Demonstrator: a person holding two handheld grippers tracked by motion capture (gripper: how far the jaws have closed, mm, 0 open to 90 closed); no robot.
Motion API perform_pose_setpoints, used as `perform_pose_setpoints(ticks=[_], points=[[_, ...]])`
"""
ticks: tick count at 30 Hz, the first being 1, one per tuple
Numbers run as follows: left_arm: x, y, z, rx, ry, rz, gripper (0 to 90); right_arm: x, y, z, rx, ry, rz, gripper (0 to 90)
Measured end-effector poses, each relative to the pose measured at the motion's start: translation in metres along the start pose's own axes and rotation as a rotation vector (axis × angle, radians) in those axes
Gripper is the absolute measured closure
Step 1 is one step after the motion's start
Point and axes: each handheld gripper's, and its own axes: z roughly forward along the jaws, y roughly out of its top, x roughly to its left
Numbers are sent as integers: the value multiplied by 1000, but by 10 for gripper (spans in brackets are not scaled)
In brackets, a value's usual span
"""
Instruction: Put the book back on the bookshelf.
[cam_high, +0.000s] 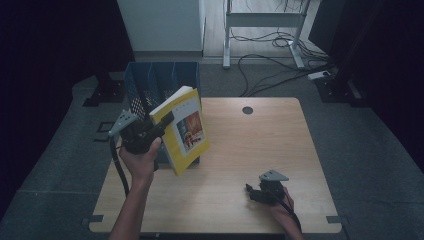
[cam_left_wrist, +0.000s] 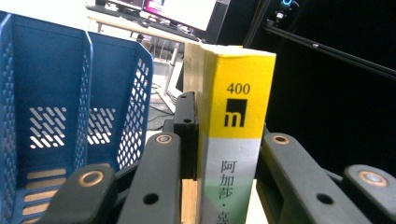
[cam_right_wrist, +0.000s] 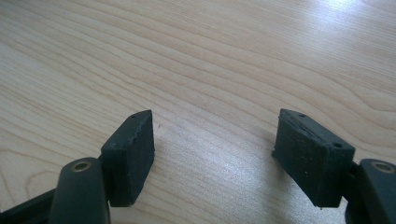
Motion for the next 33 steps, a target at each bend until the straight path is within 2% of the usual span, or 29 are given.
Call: perform_pose_setpoints(ticks=[22,33], points=[[11,7,-1,-24,66,13,753,0,0,0,0,-2,0,275],[16,8,5,-22,90,7,753,0,0,0,1,-3,-1,275]])
